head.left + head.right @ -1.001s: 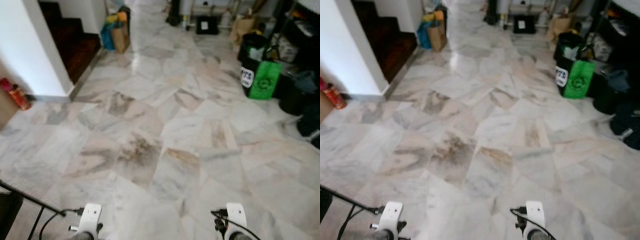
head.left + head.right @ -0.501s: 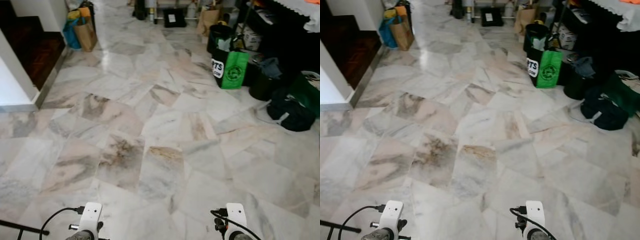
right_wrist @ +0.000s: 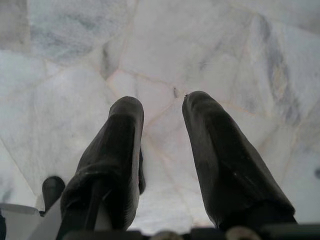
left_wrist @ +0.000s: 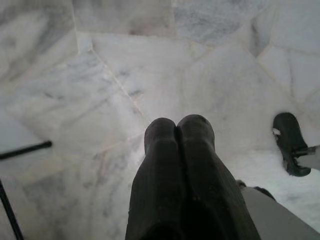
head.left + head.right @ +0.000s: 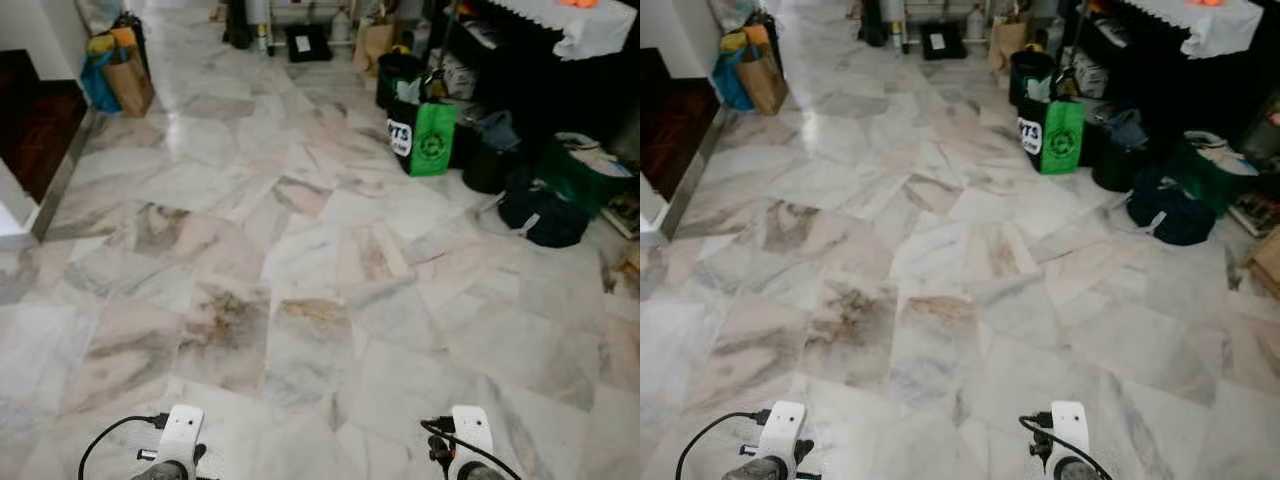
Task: Setting the table
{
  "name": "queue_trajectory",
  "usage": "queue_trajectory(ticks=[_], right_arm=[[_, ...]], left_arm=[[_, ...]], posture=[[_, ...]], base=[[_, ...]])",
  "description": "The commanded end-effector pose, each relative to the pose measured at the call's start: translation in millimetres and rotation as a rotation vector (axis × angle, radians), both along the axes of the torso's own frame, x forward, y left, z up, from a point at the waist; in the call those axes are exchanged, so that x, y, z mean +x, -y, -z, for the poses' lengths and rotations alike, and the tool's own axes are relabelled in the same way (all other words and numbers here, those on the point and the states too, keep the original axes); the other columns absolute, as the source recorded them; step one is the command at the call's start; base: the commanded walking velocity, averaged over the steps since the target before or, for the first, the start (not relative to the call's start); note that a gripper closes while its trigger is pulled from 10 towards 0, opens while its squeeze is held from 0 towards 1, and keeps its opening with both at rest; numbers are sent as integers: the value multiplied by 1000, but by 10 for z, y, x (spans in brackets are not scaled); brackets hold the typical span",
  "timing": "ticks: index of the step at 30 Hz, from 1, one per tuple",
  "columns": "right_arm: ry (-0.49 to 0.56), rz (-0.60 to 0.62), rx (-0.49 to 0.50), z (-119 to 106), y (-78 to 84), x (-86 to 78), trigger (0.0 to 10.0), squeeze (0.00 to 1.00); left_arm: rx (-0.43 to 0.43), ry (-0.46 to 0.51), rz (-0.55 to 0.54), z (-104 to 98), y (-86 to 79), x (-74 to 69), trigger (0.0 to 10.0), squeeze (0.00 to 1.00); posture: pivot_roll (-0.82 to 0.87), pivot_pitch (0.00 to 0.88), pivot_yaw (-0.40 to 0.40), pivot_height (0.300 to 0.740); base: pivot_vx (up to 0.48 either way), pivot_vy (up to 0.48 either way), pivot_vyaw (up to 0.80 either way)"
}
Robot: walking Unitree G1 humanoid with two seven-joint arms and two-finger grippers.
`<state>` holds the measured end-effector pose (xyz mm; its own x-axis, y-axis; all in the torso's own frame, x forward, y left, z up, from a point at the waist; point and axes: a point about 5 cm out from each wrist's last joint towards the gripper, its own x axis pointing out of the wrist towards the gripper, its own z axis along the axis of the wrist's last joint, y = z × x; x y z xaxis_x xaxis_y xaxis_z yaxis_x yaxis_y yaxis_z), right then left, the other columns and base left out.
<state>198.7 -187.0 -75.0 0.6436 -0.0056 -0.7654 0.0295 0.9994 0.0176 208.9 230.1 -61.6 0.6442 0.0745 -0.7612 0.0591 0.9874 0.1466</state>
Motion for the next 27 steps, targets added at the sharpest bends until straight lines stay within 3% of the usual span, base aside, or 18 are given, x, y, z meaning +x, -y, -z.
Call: queue_trajectory(ticks=[1, 19, 27], right_arm=[[-89, 286, 38, 10, 446, -135, 10000, 0], [-87, 300, 40, -6, 414, -82, 10000, 0], [-84, 306, 61, 24, 301, -94, 10000, 0]], left_arm=[[-123, 2, -146, 65, 118, -60, 10000, 0], [-118, 5, -130, 60, 77, -72, 10000, 0], [-115, 19, -127, 22, 55, -13, 10000, 0]], posture=[[75, 0, 16, 740], [81, 0, 27, 740], [76, 0, 43, 740]], base=[[0, 0, -694], [0, 0, -696], [0, 0, -695]])
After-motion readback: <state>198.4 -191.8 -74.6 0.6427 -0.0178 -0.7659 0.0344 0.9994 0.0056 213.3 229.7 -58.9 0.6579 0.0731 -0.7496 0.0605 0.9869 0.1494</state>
